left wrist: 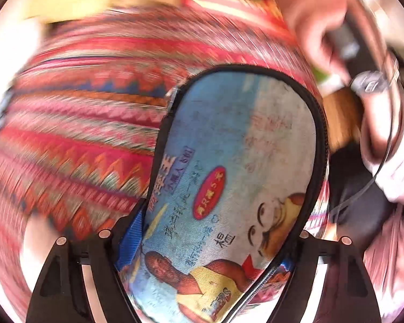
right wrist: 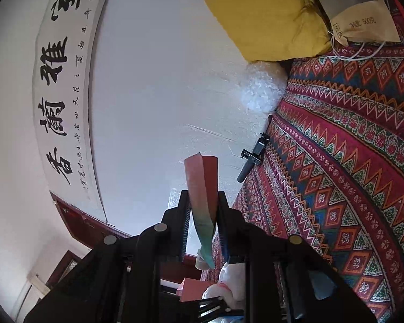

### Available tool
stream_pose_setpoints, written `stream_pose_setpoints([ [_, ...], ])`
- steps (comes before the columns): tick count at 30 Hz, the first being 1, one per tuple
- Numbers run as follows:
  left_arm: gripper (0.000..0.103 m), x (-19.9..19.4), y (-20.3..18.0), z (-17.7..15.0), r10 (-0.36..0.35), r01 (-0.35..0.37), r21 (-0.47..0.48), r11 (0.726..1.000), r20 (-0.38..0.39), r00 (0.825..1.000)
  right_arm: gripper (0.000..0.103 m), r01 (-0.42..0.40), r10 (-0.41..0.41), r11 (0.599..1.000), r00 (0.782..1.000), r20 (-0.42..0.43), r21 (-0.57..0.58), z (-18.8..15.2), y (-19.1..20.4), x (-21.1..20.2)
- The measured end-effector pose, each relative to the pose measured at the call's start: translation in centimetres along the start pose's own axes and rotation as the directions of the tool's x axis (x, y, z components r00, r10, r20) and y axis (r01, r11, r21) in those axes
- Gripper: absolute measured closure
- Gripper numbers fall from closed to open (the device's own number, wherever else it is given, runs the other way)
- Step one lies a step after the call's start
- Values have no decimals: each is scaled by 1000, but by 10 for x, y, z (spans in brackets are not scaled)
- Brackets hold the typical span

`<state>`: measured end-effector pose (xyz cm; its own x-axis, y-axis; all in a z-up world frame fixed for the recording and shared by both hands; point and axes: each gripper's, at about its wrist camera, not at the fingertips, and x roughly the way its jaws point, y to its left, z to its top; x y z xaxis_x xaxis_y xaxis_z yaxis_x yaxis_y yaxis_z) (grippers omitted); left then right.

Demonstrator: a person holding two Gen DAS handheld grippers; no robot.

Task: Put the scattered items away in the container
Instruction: 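Grasp the blue printed pouch with the left tool and lift it, then drop the blue pouch into the box with left while right drops the pink-green pouch in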

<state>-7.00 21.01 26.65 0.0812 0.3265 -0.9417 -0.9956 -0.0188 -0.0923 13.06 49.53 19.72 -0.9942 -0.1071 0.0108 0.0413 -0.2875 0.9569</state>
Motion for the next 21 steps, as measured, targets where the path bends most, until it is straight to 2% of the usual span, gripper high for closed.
stream_pose_setpoints([
  [1,43,-17,4,-15,9,-2,-110,994,62,998,84,-3,3,1000,1000,1,-2,-1,1,0],
  [3,52,-49,9,-47,41,17,-313,950,178,983,84,-11,11,1000,1000,-4,2,-5,3,2],
  [4,59,-64,11,-65,59,40,-388,921,241,969,84,-12,12,1000,1000,-5,3,-6,4,3],
  [7,73,-103,-5,-130,139,113,-556,823,391,910,84,-9,9,1000,1000,-10,-9,-13,10,5],
  [8,75,-121,-7,-155,179,128,-597,792,427,886,84,-7,7,1000,1000,-14,-18,-16,13,6],
  [10,83,-129,1,-184,266,139,-657,741,477,838,84,2,-2,999,1000,-18,-41,-21,20,9],
  [14,86,-160,19,-258,417,218,-750,624,555,720,84,16,-17,998,999,-26,-67,-34,31,15],
  [15,86,-171,21,-277,436,257,-756,602,581,687,84,13,-15,998,999,-30,-68,-38,34,16],
  [17,86,-185,30,-309,468,344,-746,570,639,610,84,7,-10,997,999,-40,-77,-47,40,20],
  [19,86,-209,31,-339,521,409,-731,546,679,516,84,9,-15,995,998,-53,-102,-57,51,25],
  [20,86,-224,29,-352,550,428,-720,546,693,466,84,10,-17,993,998,-60,-117,-62,56,28],
  [21,86,-241,28,-365,581,441,-709,551,705,408,84,10,-19,991,998,-66,-130,-67,61,30],
])
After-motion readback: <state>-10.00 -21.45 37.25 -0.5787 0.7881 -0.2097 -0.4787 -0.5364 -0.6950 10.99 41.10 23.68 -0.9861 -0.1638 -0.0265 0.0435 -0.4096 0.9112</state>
